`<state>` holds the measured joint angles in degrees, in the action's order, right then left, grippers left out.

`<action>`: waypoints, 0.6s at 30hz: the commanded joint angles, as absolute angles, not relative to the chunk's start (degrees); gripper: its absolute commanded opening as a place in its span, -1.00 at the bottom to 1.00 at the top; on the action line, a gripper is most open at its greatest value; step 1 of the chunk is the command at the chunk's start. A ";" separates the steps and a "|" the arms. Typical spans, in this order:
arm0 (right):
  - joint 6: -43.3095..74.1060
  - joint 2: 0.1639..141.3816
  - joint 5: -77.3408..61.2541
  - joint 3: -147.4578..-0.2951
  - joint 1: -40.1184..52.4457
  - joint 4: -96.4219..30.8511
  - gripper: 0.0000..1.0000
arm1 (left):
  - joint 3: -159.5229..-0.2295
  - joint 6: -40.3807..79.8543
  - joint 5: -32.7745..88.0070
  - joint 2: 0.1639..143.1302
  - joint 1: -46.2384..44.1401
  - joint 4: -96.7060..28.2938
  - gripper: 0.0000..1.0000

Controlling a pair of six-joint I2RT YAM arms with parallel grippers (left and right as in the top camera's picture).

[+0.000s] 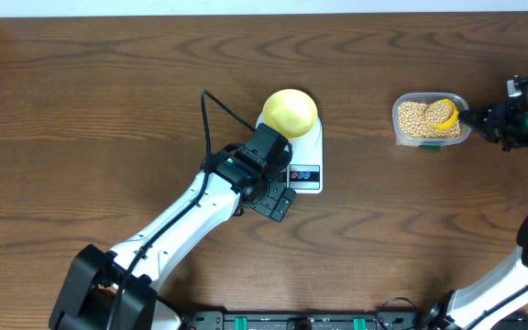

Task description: Scoop item into bowl and weigh 50g on scale

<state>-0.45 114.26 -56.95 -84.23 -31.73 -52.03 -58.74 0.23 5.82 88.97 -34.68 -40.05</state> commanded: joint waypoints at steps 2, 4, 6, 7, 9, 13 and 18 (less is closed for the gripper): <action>0.38 114.67 -61.87 -83.83 -33.50 -52.36 -0.99 | -59.13 1.13 5.34 88.84 -34.70 -40.21 0.96; 0.38 114.67 -62.30 -83.83 -33.71 -52.34 -0.98 | -59.13 1.13 5.34 88.84 -34.70 -40.21 0.96; 0.36 114.67 -63.11 -83.83 -33.71 -52.31 -0.98 | -59.13 1.13 5.32 88.84 -34.70 -40.21 0.96; 0.36 114.67 -63.37 -83.83 -33.71 -52.27 -0.98 | -59.13 1.13 5.34 88.84 -34.70 -40.21 0.96; 0.36 114.67 -63.42 -83.83 -33.71 -52.27 -0.98 | -59.13 1.13 5.34 88.84 -34.70 -40.18 0.96; 0.36 114.67 -63.33 -83.83 -33.71 -52.99 -0.97 | -59.13 1.13 5.34 88.84 -34.70 -40.21 0.96; 0.38 114.67 -58.83 -83.83 -33.54 -53.17 -0.97 | -59.13 1.13 5.32 88.84 -34.70 -40.21 0.96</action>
<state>-0.19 114.26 -59.57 -84.23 -33.56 -53.04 -58.74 0.23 5.82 88.97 -34.68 -40.05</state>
